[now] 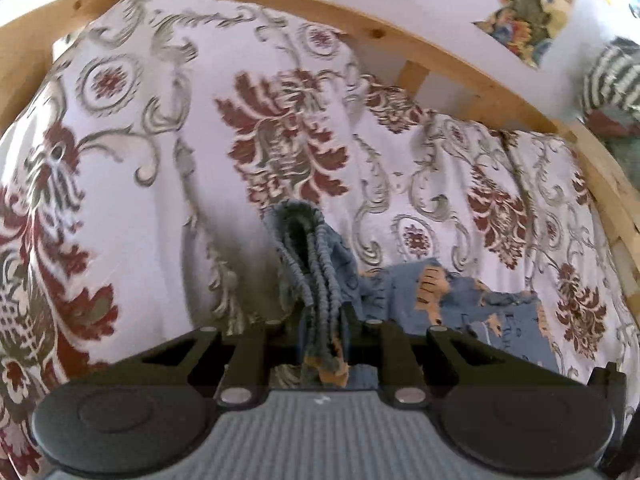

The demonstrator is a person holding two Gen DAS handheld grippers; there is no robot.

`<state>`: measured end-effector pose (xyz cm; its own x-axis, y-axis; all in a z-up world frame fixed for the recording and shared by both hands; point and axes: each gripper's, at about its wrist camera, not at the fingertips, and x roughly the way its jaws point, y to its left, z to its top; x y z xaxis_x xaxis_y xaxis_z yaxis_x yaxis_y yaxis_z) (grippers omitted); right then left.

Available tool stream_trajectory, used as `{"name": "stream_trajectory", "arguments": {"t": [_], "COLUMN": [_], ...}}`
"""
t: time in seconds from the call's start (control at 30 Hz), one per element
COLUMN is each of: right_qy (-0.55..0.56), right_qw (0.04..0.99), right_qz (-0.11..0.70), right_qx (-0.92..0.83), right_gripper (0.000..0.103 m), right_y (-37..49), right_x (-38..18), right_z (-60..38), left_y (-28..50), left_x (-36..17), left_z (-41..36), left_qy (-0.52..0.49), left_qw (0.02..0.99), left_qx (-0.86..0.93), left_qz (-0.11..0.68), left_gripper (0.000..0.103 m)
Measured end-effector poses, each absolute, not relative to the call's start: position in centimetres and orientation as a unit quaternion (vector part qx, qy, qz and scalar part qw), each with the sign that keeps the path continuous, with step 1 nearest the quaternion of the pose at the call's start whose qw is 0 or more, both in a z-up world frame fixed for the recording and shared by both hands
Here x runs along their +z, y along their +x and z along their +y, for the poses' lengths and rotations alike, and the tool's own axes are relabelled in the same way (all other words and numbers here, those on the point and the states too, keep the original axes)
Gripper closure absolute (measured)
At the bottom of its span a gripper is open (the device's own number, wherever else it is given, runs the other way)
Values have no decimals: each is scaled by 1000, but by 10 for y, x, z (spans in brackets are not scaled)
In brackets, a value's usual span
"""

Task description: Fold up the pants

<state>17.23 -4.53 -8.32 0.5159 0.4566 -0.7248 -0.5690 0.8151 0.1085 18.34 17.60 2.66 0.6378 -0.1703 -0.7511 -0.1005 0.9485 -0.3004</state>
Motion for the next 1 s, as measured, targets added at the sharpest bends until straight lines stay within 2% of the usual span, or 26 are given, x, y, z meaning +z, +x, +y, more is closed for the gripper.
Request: {"name": "stream_trajectory", "arguments": {"t": [0.43,0.47,0.6,0.67,0.8,1.0], "right_qy": [-16,-14,-4,0,-10,-34], "right_qw": [870,872,883,887,895,902], "right_qz": [374,372,353,350,346,346], "right_qx": [320,320,309,302,281,258], "right_gripper": [72,70,47,47,34,29], "right_y": [161,160,154,156,159,165], "right_x": [-51,-49,-39,-35,-29,-21], "right_z": [-94,-100,-130,-146,-180,-239], "left_y": [176,175,174,174,177,179], "left_x": [48,50,58,61,60,66], "left_z": [136,129,98,79,48,1], "left_qy": [-113,-108,-80,-67,-66,-51], "left_qw": [905,905,904,903,899,903], "left_qx": [-74,-81,-108,-121,-142,-165], "left_qz": [404,403,406,407,408,394], "left_gripper": [85,85,85,85,85,85]}}
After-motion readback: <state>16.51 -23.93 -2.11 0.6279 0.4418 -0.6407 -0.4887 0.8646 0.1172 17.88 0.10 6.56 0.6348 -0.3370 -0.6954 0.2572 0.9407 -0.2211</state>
